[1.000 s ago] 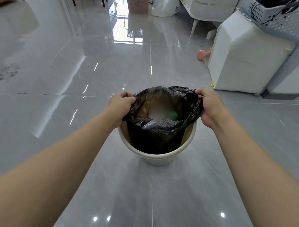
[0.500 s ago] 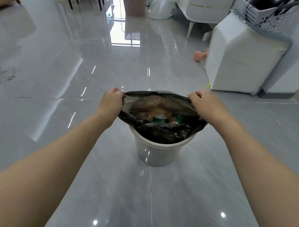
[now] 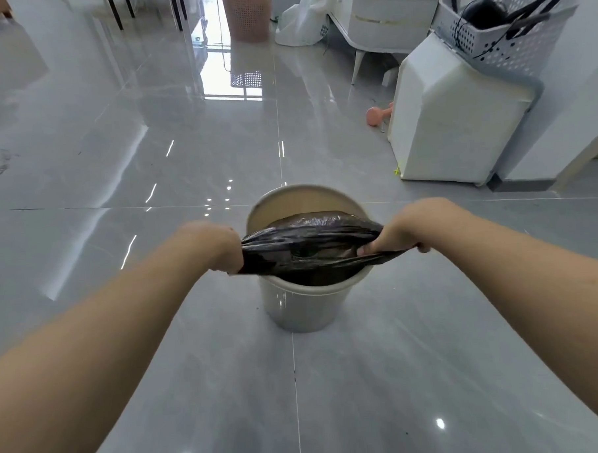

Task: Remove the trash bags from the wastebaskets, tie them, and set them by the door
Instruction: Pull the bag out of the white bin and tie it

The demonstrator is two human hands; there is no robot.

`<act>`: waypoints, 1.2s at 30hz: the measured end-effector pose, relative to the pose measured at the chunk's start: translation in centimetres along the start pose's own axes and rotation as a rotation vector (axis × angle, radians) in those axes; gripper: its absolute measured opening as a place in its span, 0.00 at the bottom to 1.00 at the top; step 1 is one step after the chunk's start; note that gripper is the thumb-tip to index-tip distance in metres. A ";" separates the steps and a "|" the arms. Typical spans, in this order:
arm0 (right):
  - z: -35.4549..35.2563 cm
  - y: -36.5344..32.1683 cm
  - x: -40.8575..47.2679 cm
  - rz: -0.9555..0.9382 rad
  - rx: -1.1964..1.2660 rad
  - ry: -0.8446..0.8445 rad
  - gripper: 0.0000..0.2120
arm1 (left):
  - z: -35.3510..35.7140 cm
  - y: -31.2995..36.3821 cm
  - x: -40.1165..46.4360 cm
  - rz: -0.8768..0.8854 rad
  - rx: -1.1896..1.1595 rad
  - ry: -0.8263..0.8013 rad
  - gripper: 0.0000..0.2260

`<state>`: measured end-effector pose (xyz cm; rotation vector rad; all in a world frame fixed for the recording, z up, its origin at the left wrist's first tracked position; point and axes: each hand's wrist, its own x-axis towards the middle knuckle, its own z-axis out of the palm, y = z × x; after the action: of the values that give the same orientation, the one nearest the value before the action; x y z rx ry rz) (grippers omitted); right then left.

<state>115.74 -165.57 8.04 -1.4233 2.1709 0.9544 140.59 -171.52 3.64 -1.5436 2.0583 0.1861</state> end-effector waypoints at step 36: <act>-8.5 -16.1 -10.9 -1.229 1.814 -0.581 0.13 | -3.7 -16.4 -12.7 0.158 -2.378 0.794 0.14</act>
<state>135.39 -168.70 15.43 -0.8148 0.6043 -0.8385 156.76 -167.77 16.60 -2.4835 1.8047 3.4258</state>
